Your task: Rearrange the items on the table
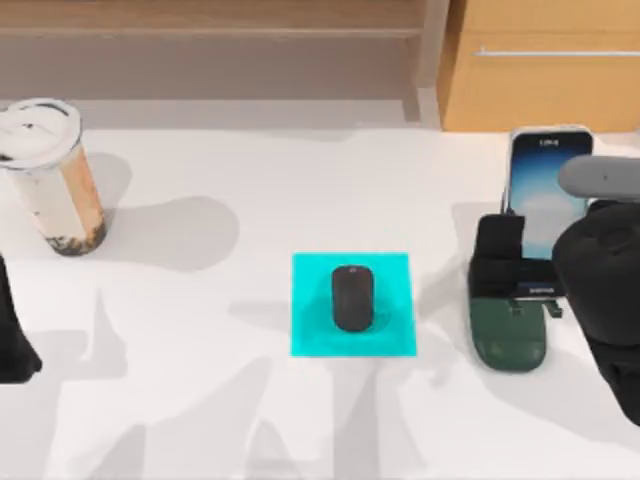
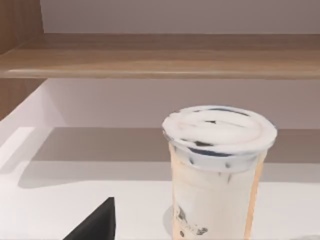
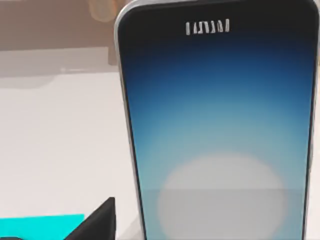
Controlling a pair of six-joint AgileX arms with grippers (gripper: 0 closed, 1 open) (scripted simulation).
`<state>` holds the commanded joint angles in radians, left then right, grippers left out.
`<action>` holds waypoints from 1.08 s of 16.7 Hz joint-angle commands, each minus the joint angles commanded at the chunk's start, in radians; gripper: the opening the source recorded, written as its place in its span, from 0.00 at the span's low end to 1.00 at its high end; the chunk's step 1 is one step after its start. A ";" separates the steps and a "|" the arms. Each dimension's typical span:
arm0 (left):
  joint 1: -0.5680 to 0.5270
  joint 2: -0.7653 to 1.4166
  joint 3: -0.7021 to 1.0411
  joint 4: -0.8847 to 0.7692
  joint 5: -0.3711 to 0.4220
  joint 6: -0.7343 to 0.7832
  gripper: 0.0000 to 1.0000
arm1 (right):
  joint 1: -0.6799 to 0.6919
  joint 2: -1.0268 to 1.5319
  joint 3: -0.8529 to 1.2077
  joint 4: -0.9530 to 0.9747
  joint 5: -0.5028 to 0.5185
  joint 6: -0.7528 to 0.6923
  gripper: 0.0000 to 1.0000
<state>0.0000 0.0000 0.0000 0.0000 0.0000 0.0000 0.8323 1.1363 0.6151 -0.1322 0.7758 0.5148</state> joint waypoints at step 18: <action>0.000 0.000 0.000 0.000 0.000 0.000 1.00 | -0.721 -1.022 -0.509 0.117 -0.681 -0.417 1.00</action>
<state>0.0000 0.0000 0.0000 0.0000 0.0000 0.0000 0.1113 0.1146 0.1058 -0.0156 0.0946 0.0982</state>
